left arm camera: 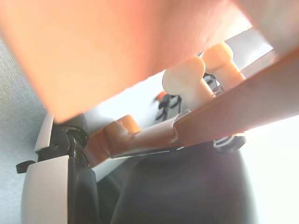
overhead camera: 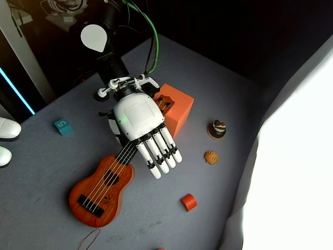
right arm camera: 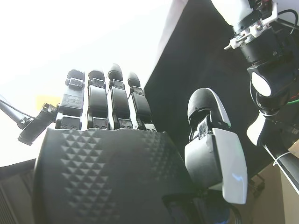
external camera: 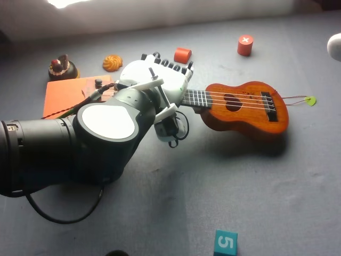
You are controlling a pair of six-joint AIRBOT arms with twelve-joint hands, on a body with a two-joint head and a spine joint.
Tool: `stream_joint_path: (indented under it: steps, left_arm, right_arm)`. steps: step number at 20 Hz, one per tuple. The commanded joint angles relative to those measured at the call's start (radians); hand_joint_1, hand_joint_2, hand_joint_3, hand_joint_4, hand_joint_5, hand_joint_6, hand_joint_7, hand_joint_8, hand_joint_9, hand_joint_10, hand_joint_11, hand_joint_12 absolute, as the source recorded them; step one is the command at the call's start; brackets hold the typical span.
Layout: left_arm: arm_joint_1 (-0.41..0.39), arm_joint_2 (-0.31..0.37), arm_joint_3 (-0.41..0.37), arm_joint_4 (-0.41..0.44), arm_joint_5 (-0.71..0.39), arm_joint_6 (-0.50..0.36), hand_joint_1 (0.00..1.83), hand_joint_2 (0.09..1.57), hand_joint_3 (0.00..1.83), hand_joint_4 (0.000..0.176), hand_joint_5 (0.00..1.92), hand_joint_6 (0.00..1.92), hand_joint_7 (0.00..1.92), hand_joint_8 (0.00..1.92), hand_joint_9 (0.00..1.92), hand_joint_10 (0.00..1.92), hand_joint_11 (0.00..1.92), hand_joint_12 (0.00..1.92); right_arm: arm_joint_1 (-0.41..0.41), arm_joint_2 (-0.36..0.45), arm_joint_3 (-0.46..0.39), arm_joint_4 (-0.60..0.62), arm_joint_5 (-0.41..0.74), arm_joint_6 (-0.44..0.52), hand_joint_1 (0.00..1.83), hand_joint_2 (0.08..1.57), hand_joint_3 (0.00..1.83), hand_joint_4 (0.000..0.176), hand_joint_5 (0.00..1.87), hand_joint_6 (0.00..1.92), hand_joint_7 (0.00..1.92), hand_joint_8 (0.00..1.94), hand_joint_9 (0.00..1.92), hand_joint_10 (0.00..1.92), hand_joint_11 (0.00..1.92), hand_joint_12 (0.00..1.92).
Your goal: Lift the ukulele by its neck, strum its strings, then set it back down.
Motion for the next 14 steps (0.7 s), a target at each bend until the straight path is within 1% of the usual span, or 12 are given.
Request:
stream_joint_path:
  steps: [1, 3, 4, 5, 6, 7, 8, 9, 10, 11, 12, 14]
  left_arm:
    - [-0.002, -0.004, 0.003, 0.056, 0.03, 0.006, 0.84, 1.1, 0.0, 0.0, 0.31, 0.03, 0.61, 0.1, 0.45, 0.45, 0.01, 1.37]
    - [-0.002, -0.004, 0.002, 0.056, 0.03, 0.006, 0.81, 1.12, 0.0, 0.0, 0.43, 0.05, 0.66, 0.31, 0.42, 0.93, 0.11, 1.5]
    - [-0.002, -0.004, 0.002, 0.056, 0.03, 0.006, 0.86, 1.11, 0.0, 0.0, 0.51, 0.09, 0.57, 0.75, 0.47, 1.14, 0.24, 1.55]
    - [-0.003, -0.004, 0.002, 0.056, 0.03, 0.006, 0.91, 1.09, 0.0, 0.0, 0.59, 0.14, 0.54, 1.07, 0.53, 1.3, 0.35, 1.59]
    - [-0.004, -0.004, 0.002, 0.056, 0.03, 0.006, 0.9, 1.08, 0.0, 0.0, 0.59, 0.33, 0.56, 1.29, 0.59, 1.45, 0.45, 1.63]
    - [-0.004, -0.004, 0.002, 0.056, 0.029, 0.006, 0.9, 1.08, 0.0, 0.0, 0.59, 0.33, 0.56, 1.29, 0.59, 1.45, 0.45, 1.63]
    - [-0.004, -0.004, 0.003, 0.056, 0.024, 0.006, 0.9, 1.07, 0.0, 0.0, 0.52, 0.66, 0.57, 1.4, 0.62, 1.52, 0.51, 1.65]
    - [-0.004, -0.003, 0.004, 0.056, 0.022, 0.006, 0.9, 1.07, 0.0, 0.0, 0.52, 0.66, 0.57, 1.4, 0.62, 1.52, 0.51, 1.65]
    - [-0.004, -0.003, 0.004, 0.056, 0.021, 0.006, 0.93, 1.07, 0.0, 0.0, 0.46, 1.16, 0.61, 1.58, 0.64, 1.68, 0.57, 1.78]
    - [-0.004, -0.003, 0.004, 0.056, 0.021, 0.005, 0.98, 1.13, 0.07, 0.018, 0.74, 1.27, 0.73, 1.83, 0.8, 1.87, 0.79, 1.89]
    - [-0.004, -0.003, 0.004, 0.056, 0.021, 0.005, 0.96, 1.08, 0.0, 0.0, 0.64, 1.52, 0.79, 1.92, 0.87, 1.92, 0.87, 1.92]
    - [-0.005, -0.002, 0.005, 0.056, 0.016, 0.005, 0.93, 1.04, 0.0, 0.0, 0.61, 1.73, 0.87, 1.92, 0.96, 1.92, 0.95, 1.92]
  right_arm:
    - [0.011, 0.005, 0.0, 0.003, 0.123, 0.002, 0.1, 1.28, 0.0, 0.0, 0.11, 0.02, 0.09, 0.0, 0.03, 0.0, 0.0, 0.0]
    - [0.011, 0.005, 0.0, 0.003, 0.123, 0.002, 0.08, 1.28, 0.0, 0.0, 0.09, 0.01, 0.1, 0.01, 0.04, 0.01, 0.0, 0.0]
    - [0.011, 0.005, 0.0, 0.003, 0.123, 0.002, 0.08, 1.28, 0.0, 0.0, 0.09, 0.01, 0.11, 0.01, 0.05, 0.01, 0.0, 0.0]
    - [0.011, 0.005, 0.0, 0.003, 0.123, 0.002, 0.07, 1.28, 0.0, 0.0, 0.09, 0.01, 0.1, 0.0, 0.04, 0.01, 0.0, 0.0]
    - [0.011, 0.005, 0.0, 0.003, 0.123, 0.002, 0.07, 1.28, 0.0, 0.0, 0.1, 0.01, 0.1, 0.0, 0.03, 0.0, 0.0, 0.0]
    - [0.011, 0.005, 0.0, 0.003, 0.123, 0.002, 0.07, 1.28, 0.0, 0.0, 0.1, 0.01, 0.1, 0.0, 0.03, 0.0, 0.0, 0.0]
    - [0.011, 0.005, 0.0, 0.003, 0.123, 0.002, 0.07, 1.28, 0.0, 0.0, 0.11, 0.01, 0.1, 0.0, 0.04, 0.0, 0.0, 0.0]
    - [0.011, 0.005, 0.0, 0.003, 0.123, 0.002, 0.07, 1.28, 0.0, 0.0, 0.11, 0.01, 0.1, 0.0, 0.04, 0.0, 0.0, 0.0]
    - [0.011, 0.005, 0.0, 0.003, 0.123, 0.002, 0.07, 1.28, 0.0, 0.0, 0.11, 0.01, 0.1, 0.0, 0.04, 0.0, 0.0, 0.0]
    - [0.011, 0.005, 0.0, 0.003, 0.123, 0.002, 0.1, 1.28, 0.0, 0.0, 0.11, 0.01, 0.1, 0.0, 0.04, 0.01, 0.0, 0.0]
    - [0.011, 0.005, 0.0, 0.003, 0.123, 0.002, 0.1, 1.28, 0.0, 0.0, 0.11, 0.01, 0.09, 0.0, 0.04, 0.0, 0.0, 0.0]
    - [0.011, 0.005, 0.0, 0.003, 0.123, 0.002, 0.1, 1.28, 0.0, 0.0, 0.11, 0.01, 0.09, 0.0, 0.04, 0.0, 0.0, 0.0]
